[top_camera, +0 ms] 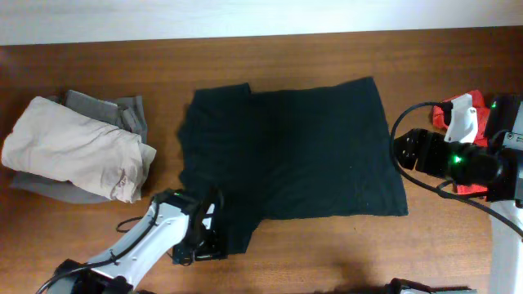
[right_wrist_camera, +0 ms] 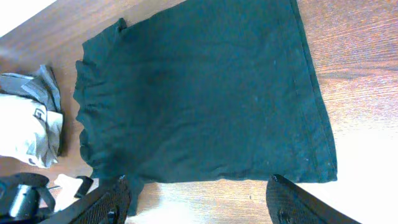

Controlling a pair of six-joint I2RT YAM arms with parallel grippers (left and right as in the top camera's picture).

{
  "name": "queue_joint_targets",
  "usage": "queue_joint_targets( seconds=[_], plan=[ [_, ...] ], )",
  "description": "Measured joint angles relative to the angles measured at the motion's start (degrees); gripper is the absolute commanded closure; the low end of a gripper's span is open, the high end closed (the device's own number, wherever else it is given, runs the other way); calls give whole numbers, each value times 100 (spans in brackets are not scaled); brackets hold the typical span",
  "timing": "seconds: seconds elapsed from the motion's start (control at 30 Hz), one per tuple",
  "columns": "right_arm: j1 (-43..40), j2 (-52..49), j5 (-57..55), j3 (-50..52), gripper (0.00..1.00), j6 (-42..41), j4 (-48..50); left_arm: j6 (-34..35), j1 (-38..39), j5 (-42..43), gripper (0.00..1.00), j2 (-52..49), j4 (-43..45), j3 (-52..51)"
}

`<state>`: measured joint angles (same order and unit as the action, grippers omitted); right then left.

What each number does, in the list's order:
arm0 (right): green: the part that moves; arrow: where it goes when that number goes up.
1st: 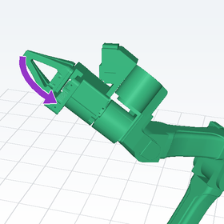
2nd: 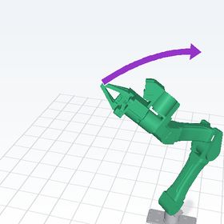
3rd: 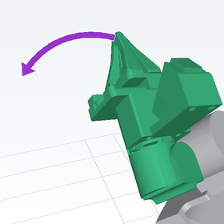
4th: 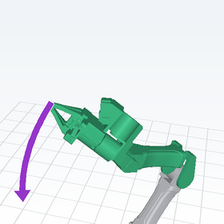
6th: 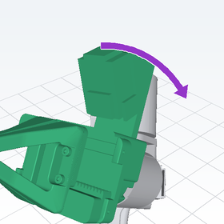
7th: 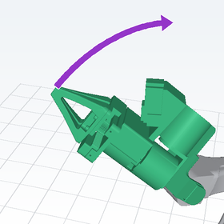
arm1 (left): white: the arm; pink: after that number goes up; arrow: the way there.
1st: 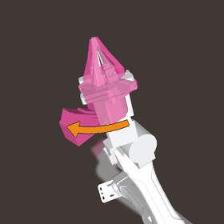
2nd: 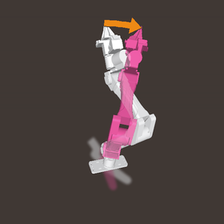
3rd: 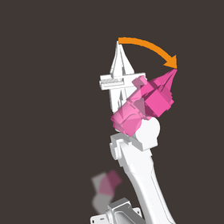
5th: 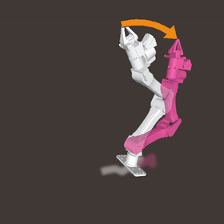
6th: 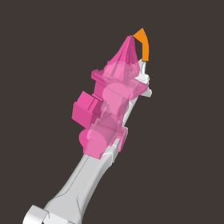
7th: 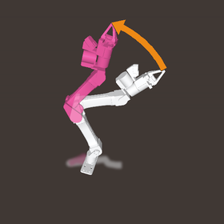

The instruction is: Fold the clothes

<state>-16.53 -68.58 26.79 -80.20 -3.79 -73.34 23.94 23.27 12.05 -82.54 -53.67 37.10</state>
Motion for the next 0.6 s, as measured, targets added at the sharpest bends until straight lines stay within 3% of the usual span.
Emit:
queue_joint_targets(
  seconds=[0.13,0.4,0.47,0.53,0.6],
  plan=[
    [0,0,-2,0,25,79,-22,81,-413,-2,14,0,17,0],
    [0,0,0,0,26,109,-35,122,-782,138,15,0,232,0],
    [0,0,0,0,26,107,-37,122,-782,170,24,0,234,0],
    [0,0,0,0,26,109,-35,140,-782,192,40,0,236,0],
    [0,0,-2,0,27,109,-37,166,-782,223,45,0,238,0]
  ],
)
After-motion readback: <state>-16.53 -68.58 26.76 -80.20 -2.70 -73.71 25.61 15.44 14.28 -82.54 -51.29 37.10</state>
